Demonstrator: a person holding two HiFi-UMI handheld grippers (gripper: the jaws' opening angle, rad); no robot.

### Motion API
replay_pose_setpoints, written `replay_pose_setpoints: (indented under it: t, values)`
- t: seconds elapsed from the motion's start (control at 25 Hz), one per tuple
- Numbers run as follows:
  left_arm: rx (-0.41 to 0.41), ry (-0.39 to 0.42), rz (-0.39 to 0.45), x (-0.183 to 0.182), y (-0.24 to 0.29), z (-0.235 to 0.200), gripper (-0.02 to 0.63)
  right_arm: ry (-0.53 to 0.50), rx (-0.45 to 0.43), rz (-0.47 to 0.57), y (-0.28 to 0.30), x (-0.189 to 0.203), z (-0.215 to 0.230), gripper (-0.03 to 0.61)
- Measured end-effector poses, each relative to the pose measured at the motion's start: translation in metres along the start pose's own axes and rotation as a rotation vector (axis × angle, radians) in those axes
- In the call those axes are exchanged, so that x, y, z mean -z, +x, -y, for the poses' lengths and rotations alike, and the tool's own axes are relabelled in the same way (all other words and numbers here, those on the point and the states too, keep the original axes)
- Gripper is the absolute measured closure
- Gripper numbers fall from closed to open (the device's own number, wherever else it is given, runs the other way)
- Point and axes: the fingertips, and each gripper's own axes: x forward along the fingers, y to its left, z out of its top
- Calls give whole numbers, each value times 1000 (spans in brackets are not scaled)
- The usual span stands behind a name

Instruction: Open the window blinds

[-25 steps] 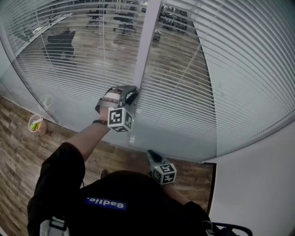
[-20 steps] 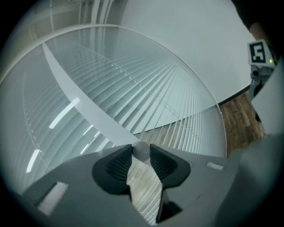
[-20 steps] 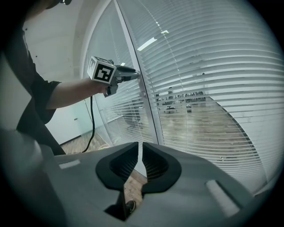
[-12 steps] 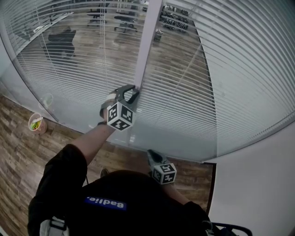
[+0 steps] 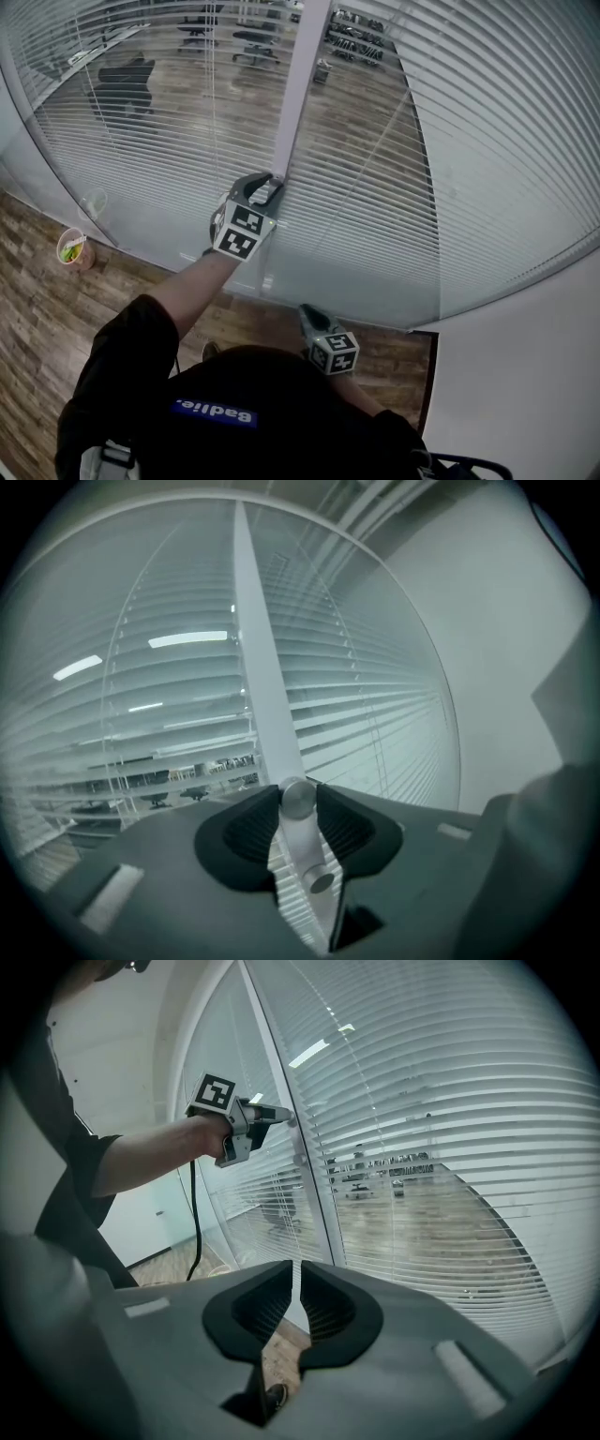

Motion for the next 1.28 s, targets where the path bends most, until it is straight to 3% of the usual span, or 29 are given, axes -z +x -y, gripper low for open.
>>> replay_pose_setpoints:
  t: [0.2,0.72,1.08,1.28]
  values:
    - [19,-158,1,-3,-3,-3,489,-1,-3,0,1,0,0,548]
    - [17,-181,39,-5,-11,-8,476,-2,10,-15,4,-2,-6,541]
    - [73,-231,93,-15,-39,-15,478,-42,11,-39,20,-14,-32,541]
    - [124,-241,97,21,-64,0,479,-36,14,-51,34,17,-50,541]
